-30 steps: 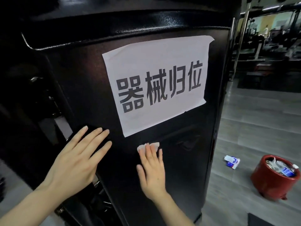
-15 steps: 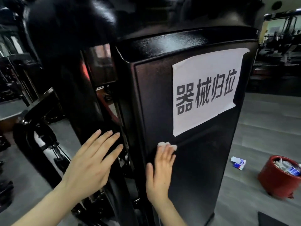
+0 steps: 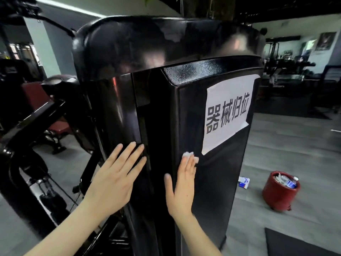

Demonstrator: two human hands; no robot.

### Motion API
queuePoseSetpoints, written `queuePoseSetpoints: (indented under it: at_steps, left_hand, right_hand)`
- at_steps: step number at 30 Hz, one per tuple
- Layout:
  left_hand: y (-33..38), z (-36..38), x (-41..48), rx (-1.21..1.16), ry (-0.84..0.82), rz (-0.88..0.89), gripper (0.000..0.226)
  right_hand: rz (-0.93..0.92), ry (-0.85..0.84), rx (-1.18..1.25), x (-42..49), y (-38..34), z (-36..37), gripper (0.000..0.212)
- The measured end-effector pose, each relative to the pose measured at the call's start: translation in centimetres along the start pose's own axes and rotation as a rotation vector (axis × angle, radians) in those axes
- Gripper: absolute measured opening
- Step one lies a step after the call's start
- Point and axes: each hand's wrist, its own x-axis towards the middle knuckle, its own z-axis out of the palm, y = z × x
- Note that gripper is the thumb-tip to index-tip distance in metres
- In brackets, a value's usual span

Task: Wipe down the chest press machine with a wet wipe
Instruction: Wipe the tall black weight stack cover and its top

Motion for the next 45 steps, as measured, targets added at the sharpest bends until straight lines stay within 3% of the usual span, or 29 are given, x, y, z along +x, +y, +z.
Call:
queuePoseSetpoints:
  at_steps: [5, 7, 10, 13, 15, 16, 17, 21, 23, 25, 28, 29, 30, 34, 36, 38, 41, 43, 44, 45]
  left_hand:
    - [-0.1, 0.2, 0.0, -0.027, 0.022, 0.005, 0.055]
    - [-0.1, 0.3, 0.0, -0.041, 0.029, -0.001, 0.055]
    - [0.4, 0.4, -0.1, -0.073, 0.042, -0.050, 0.055]
    - [2.2, 1.2, -0.2, -0.104, 0.051, -0.102, 0.055]
    - [3.7, 2.1, -0.5, -0.121, 0.048, -0.109, 0.054]
    - [4.4, 2.6, -0.5, -0.132, 0.045, -0.106, 0.054]
    - [5.1, 3.1, -0.5, -0.147, 0.045, -0.102, 0.054]
    - [8.3, 4.7, 0.4, -0.231, 0.110, -0.137, 0.052]
    - [9.8, 5.1, 1.6, -0.307, 0.160, -0.265, 0.052]
    - [11.1, 5.4, 3.1, -0.419, 0.213, -0.428, 0.054]
    - [13.1, 6.6, 4.9, -0.533, 0.239, -0.595, 0.058]
    - [13.6, 7.1, 5.2, -0.555, 0.257, -0.626, 0.058]
    - [14.1, 7.7, 5.4, -0.568, 0.288, -0.646, 0.059]
    - [15.3, 9.9, 6.4, -0.582, 0.447, -0.682, 0.057]
    - [15.4, 10.7, 6.6, -0.563, 0.509, -0.677, 0.057]
    - [15.5, 11.3, 6.7, -0.542, 0.560, -0.668, 0.057]
    - [15.6, 11.9, 6.7, -0.535, 0.600, -0.669, 0.058]
    - [15.6, 12.1, 6.9, -0.542, 0.635, -0.657, 0.058]
    - [15.8, 12.1, 7.0, -0.552, 0.652, -0.653, 0.057]
    - [15.9, 12.2, 7.1, -0.566, 0.674, -0.653, 0.057]
  right_hand:
    - [-0.016, 0.214, 0.044, 14.6, -7.6, -3.3, 0.068]
    - [-0.064, 0.197, 0.027, 14.4, -7.9, -3.2, 0.067]
    - [-0.090, 0.041, -0.013, 6.2, -3.7, -1.4, 0.069]
    - [0.209, -0.025, 0.091, -2.2, 2.7, -0.1, 0.066]
    - [0.479, -0.035, 0.223, -3.7, 4.5, 0.0, 0.061]
    - [0.518, -0.029, 0.239, -3.2, 4.3, -0.2, 0.059]
    - [0.455, -0.016, 0.222, -2.5, 3.9, -0.5, 0.058]
    - [-0.111, -0.117, 0.061, -0.4, 2.5, -1.1, 0.063]
    - [-0.195, -0.146, -0.034, -0.4, 5.7, -1.5, 0.062]
    - [-0.011, -0.104, 0.017, 0.0, 10.7, -2.1, 0.060]
    - [0.529, -0.006, 0.182, 2.2, 15.2, -3.1, 0.051]
    - [0.528, 0.001, 0.189, 2.5, 15.0, -2.9, 0.051]
    - [0.417, -0.006, 0.189, 2.2, 14.1, -2.5, 0.053]
    - [-0.366, -0.203, -0.053, -2.9, 13.6, -1.1, 0.064]
    - [-0.505, -0.196, -0.142, -2.5, 17.5, -1.3, 0.060]
    - [-0.415, -0.119, -0.163, -0.3, 21.5, -1.7, 0.060]
    - [0.127, -0.037, -0.027, 3.4, 27.5, -3.3, 0.070]
    - [0.536, 0.013, 0.180, 6.1, 30.2, -4.3, 0.101]
    - [0.637, 0.030, 0.274, 6.8, 30.7, -4.6, 0.114]
    - [0.620, 0.063, 0.312, 7.0, 30.4, -4.3, 0.115]
